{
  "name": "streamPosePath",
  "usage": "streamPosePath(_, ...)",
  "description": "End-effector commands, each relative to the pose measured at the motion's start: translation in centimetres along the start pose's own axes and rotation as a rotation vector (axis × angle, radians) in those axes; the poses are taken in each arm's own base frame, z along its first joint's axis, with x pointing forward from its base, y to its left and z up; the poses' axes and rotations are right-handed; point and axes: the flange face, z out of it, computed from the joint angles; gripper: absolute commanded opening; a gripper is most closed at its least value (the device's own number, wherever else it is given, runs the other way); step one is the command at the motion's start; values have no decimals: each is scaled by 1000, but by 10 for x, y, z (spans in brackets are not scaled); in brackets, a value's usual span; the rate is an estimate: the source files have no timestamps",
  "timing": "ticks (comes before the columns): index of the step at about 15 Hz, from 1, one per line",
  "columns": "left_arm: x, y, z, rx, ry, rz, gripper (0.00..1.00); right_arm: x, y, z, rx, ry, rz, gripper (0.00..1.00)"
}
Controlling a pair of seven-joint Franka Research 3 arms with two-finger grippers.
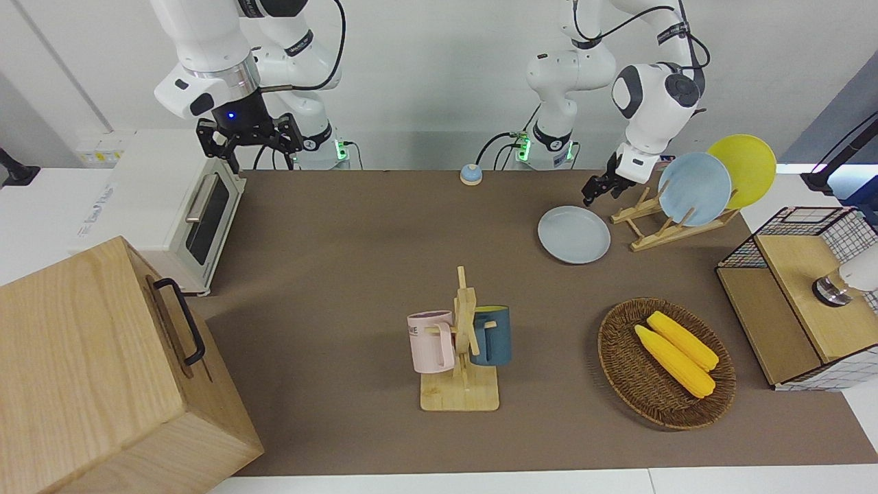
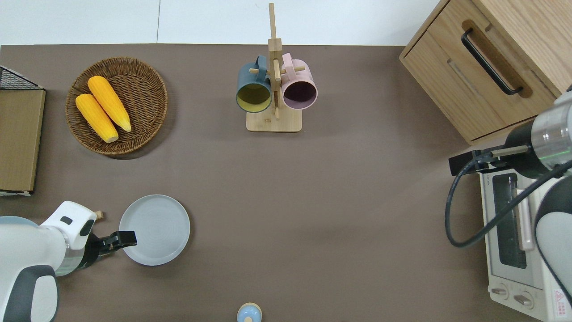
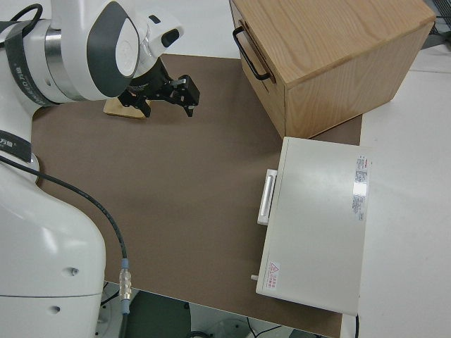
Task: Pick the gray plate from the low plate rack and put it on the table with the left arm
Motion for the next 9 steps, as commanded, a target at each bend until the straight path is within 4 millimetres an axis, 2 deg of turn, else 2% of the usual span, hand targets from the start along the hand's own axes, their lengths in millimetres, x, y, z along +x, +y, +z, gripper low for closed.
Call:
streamPosePath(1,24,1,-36,33,20,11,991,-2,1,-4,-2,-2,14,983)
streamPosePath(5,62,10,-84,88,-48,23,991,-2,2,-4,-1,-2,15,983)
streamPosePath(7,75,16,-112,92,-68,23,991,-2,1,-4,-2,-2,14,983)
streamPosePath(9,80,15,-143,85,-56,32,991,-2,2,-4,-2,-3,15,983)
